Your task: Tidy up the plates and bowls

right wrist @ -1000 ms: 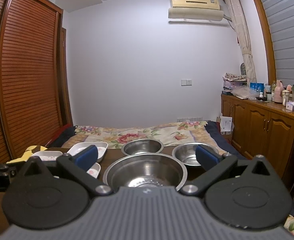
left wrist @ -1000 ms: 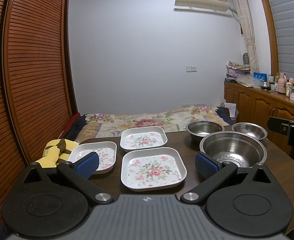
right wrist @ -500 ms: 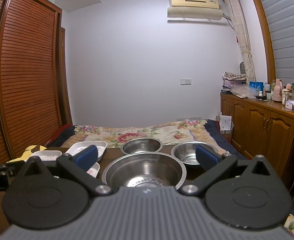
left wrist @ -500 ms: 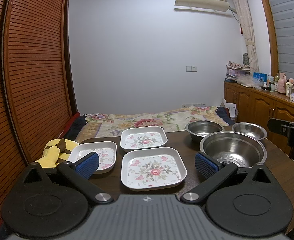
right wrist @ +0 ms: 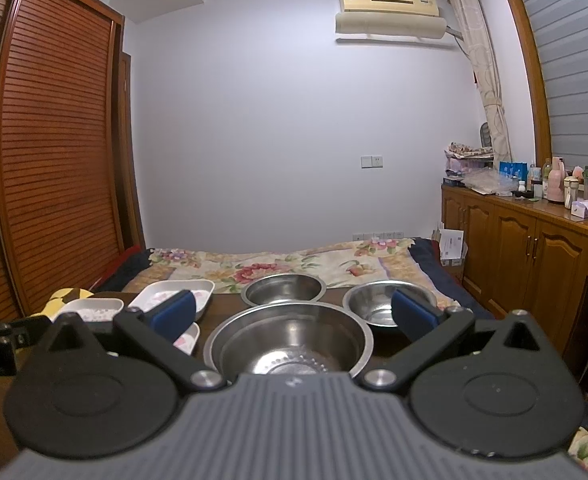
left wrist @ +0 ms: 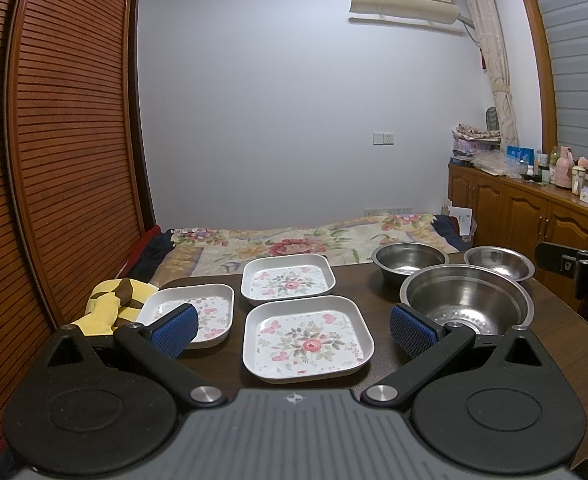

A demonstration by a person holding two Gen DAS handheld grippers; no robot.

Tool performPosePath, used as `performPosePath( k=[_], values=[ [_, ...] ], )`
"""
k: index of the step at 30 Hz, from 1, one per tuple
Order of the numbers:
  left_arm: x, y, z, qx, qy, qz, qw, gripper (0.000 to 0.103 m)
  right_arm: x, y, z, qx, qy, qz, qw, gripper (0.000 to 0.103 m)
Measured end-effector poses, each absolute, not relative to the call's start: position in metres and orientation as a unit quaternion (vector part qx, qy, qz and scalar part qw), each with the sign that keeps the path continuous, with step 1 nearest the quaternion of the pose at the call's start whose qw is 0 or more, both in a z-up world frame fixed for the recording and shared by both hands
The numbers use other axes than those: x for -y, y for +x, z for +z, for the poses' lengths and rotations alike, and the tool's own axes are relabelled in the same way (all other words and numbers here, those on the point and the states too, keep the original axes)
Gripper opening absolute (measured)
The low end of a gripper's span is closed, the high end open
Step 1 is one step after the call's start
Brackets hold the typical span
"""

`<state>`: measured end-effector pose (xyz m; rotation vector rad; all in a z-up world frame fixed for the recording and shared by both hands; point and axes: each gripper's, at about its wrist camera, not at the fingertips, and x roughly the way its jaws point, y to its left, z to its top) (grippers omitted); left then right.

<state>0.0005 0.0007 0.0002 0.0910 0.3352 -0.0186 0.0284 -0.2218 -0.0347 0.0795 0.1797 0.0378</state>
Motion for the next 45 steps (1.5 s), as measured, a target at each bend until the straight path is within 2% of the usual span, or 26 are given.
performPosePath(
  k=[24, 45],
  values=[
    [-0.008, 0.007, -0.009, -0.179, 0.041, -0.006, 0.983, 0.103, 0.214, 0.033, -0.039, -0.097, 0.037, 0.026, 0.994, 0.103],
    [-0.055, 0.043, -0.031, -0.257, 0.008, -0.009, 0.966, 0.103, 0.185, 0.051, -0.036, -0.118, 0.016, 0.077, 0.990, 0.103]
  ],
)
